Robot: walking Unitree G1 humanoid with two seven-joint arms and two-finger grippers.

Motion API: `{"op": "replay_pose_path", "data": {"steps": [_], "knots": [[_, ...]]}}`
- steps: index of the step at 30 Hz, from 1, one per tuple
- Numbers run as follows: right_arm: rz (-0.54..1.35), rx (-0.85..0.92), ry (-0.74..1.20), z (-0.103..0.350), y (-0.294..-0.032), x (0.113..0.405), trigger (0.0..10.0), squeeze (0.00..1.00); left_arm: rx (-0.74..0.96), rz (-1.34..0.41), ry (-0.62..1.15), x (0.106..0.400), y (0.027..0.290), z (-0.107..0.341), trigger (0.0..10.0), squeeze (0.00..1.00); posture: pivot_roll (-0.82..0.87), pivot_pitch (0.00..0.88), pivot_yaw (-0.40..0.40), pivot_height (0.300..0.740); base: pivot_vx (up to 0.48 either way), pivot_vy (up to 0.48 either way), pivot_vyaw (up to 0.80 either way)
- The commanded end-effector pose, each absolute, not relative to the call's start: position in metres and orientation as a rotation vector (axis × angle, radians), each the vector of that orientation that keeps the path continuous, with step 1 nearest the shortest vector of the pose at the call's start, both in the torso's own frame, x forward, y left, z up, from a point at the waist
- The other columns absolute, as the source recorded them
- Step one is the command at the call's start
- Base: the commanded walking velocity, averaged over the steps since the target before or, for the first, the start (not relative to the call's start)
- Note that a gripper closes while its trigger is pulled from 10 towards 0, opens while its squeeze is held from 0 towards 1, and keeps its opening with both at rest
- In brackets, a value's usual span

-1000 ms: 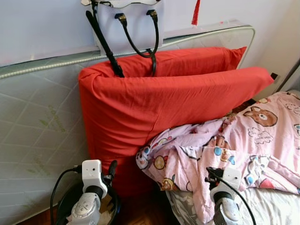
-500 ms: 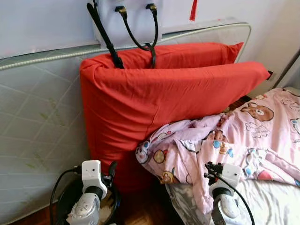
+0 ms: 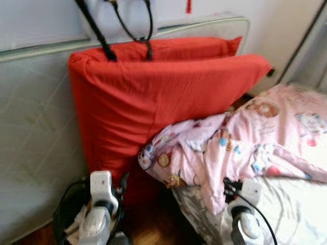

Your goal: Clean up the room

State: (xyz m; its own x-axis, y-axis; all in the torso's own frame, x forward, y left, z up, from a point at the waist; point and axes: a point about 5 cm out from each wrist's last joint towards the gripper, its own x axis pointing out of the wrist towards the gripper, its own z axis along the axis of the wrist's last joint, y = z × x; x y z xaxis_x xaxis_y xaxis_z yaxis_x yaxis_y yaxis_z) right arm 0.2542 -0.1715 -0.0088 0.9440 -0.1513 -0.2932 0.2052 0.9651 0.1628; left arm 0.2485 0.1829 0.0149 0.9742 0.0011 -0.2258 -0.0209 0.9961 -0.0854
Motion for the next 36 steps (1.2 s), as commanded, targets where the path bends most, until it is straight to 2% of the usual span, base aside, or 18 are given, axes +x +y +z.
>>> {"op": "replay_pose_path", "data": {"steps": [1,6,7,8,9,20,28,32,36], "knots": [[-0.181,0.196,0.285,-0.008,-0.171,0.255,10.0,1.0,-0.084,0.001,0.206,0.255,0.181,0.022,10.0,0.0,-0.01,0.015,-0.052,0.659,0.0,0.0,0.0],[-0.165,0.199,0.311,-0.013,-0.17,0.254,10.0,1.0,-0.084,0.002,0.208,0.254,0.182,0.021,10.0,0.0,-0.01,0.016,-0.05,0.659,0.0,0.0,0.0],[-0.162,0.2,0.316,-0.013,-0.17,0.254,10.0,0.93,-0.084,0.002,0.207,0.254,0.182,0.021,10.0,0.0,-0.01,0.016,-0.049,0.659,0.0,0.0,0.0],[-0.159,0.2,0.32,-0.014,-0.17,0.254,10.0,0.93,-0.084,0.002,0.207,0.254,0.182,0.021,10.0,0.0,-0.01,0.016,-0.049,0.659,0.0,0.0,0.0],[-0.151,0.199,0.33,-0.015,-0.169,0.253,10.0,0.0,-0.085,0.002,0.207,0.254,0.182,0.022,10.0,0.0,-0.01,0.017,-0.049,0.659,0.0,0.0,0.0],[-0.046,0.198,0.398,-0.025,-0.16,0.25,10.0,0.0,-0.096,-0.008,0.212,0.255,0.181,0.022,10.0,0.0,-0.01,0.02,-0.046,0.659,0.0,0.0,0.0],[-0.044,0.171,0.457,-0.033,-0.161,0.246,10.0,0.0,-0.09,-0.004,0.212,0.255,0.183,0.022,10.0,0.0,-0.02,0.021,-0.044,0.659,0.0,0.0,0.0],[-0.041,0.167,0.46,-0.034,-0.162,0.246,10.0,0.0,-0.091,-0.004,0.211,0.256,0.182,0.022,10.0,0.0,-0.02,0.021,-0.044,0.624,0.0,0.0,0.0],[-0.039,0.181,0.446,-0.034,-0.165,0.244,10.0,0.0,-0.091,-0.004,0.211,0.256,0.182,0.022,10.0,0.0,-0.02,0.019,-0.043,0.624,0.0,0.0,0.0]]}}
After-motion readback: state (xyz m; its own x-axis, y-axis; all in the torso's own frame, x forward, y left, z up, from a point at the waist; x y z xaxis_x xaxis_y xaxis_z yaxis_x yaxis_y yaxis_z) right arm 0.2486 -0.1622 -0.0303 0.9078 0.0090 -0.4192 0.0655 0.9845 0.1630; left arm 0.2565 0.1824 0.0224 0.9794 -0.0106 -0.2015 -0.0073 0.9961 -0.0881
